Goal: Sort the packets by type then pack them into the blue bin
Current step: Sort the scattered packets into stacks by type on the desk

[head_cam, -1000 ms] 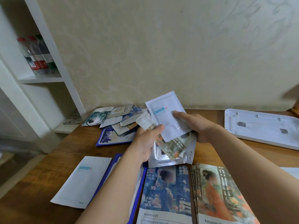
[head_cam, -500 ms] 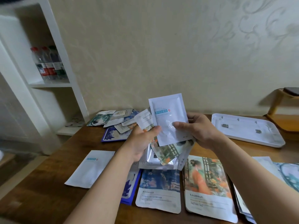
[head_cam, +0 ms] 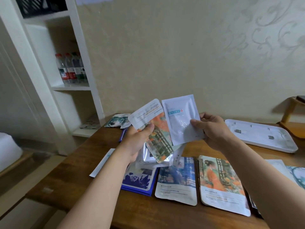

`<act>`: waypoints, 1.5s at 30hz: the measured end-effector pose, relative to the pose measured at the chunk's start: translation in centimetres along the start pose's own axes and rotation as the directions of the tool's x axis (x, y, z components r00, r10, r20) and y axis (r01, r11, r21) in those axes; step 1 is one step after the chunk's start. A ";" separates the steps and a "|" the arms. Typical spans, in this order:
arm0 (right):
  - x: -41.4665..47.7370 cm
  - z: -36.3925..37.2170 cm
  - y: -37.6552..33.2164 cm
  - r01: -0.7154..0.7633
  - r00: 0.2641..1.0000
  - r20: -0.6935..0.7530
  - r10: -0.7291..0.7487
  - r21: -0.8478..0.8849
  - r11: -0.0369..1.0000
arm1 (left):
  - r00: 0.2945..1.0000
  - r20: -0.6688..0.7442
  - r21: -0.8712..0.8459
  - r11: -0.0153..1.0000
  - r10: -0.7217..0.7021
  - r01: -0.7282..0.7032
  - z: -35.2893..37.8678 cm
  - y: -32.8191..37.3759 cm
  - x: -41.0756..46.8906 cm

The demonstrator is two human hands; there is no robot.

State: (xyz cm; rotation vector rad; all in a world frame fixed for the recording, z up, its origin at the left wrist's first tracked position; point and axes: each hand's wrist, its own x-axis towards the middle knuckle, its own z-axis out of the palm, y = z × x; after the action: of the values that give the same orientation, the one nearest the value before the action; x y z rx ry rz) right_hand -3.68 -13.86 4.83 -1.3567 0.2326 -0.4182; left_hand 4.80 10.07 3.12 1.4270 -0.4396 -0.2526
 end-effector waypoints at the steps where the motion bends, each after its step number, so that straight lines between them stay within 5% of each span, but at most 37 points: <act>1: -0.1 0.5 0.1 -0.008 1.000 -0.001 0.008 0.017 1.000 | 1.000 -0.009 0.003 1.000 0.002 -0.002 -0.8 0.1 -0.3; 9: -0.2 6.4 2.7 -0.121 0.988 0.109 0.110 0.100 0.988 | 0.982 -0.184 0.019 0.999 0.032 -0.029 -8.1 1.2 -3.1; 16: -0.2 13.2 6.3 -0.240 0.960 0.150 0.236 0.008 0.971 | 0.879 -0.461 0.075 0.992 0.123 -0.099 -15.5 2.8 -5.6; 27: -1.5 22.9 12.4 -0.492 0.866 0.013 0.500 -0.159 0.856 | 0.830 -0.552 0.113 0.993 0.083 -0.025 -20.1 1.8 -7.3; 33: -1.8 24.3 13.5 -0.435 0.892 -0.038 0.451 -0.346 0.831 | 0.845 -0.526 0.109 0.993 0.099 -0.048 -20.3 1.4 -7.3; 39: -2.3 23.5 12.6 -0.286 0.937 -0.053 0.345 -0.683 0.672 | 0.858 -0.498 0.121 0.990 0.124 -0.072 -19.9 0.8 -7.5; 45: -3.1 22.9 11.8 -0.206 0.960 -0.035 0.279 -0.763 0.613 | 0.886 -0.445 0.122 0.989 0.130 -0.083 -19.3 0.8 -8.0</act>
State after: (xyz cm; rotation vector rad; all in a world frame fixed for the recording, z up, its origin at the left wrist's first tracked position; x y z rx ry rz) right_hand 4.47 9.76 -2.23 -2.1464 0.5624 0.0045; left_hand 6.02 30.80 1.15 1.4989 -0.1452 0.1962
